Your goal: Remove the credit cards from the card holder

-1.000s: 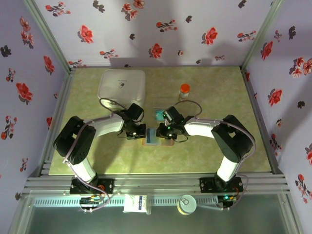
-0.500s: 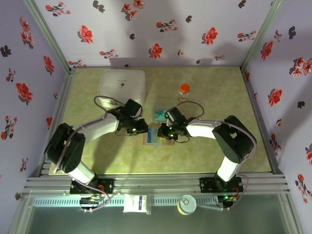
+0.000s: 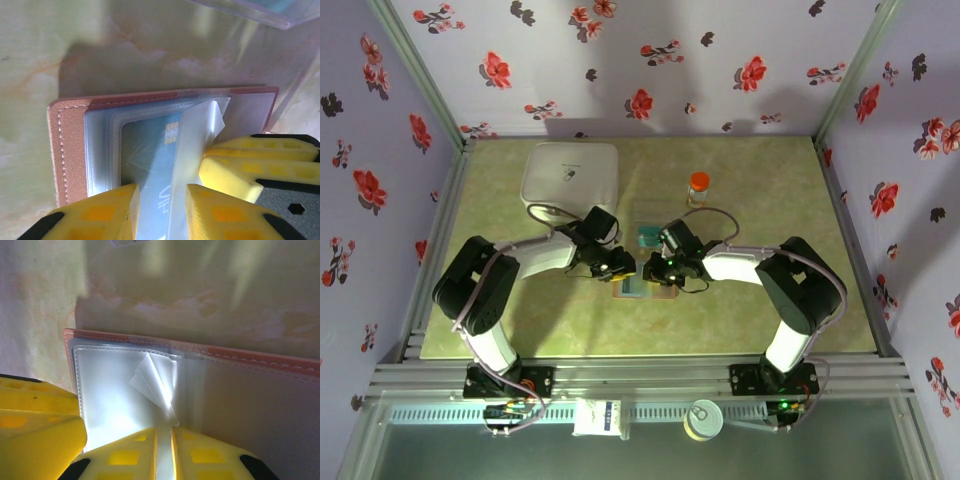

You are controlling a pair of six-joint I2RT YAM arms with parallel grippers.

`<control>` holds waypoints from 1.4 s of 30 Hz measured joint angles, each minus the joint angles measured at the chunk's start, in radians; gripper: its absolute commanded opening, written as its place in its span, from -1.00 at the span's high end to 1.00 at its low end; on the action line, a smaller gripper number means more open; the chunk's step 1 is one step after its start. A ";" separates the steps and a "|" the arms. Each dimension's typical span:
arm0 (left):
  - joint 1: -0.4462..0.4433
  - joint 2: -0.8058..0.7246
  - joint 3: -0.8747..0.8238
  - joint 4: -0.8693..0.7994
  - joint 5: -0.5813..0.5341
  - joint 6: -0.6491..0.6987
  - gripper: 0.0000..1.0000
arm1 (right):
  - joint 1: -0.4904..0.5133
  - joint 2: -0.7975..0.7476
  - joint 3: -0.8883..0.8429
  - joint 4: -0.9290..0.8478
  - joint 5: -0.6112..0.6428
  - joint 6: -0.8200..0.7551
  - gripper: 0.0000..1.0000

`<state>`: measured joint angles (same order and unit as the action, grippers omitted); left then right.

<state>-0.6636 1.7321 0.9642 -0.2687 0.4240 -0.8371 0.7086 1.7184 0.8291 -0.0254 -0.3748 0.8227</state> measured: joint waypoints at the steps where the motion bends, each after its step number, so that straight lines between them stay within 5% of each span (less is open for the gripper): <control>1: -0.001 0.002 0.000 0.008 0.004 -0.003 0.50 | 0.000 0.000 0.000 0.000 0.000 0.000 0.65; 13: -0.028 0.003 0.020 0.048 0.030 -0.027 0.55 | -0.003 -0.089 -0.005 -0.048 0.016 -0.005 0.54; 28: -0.121 0.075 0.206 0.010 0.029 -0.042 0.16 | -0.161 -0.482 -0.008 -0.357 0.194 -0.095 0.46; 42: -0.140 0.176 0.273 -0.032 0.028 -0.031 0.04 | -0.192 -0.535 -0.046 -0.439 0.192 -0.112 0.47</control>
<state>-0.8032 1.9079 1.2373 -0.3004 0.4522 -0.8677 0.5167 1.1831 0.7830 -0.4648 -0.1829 0.7105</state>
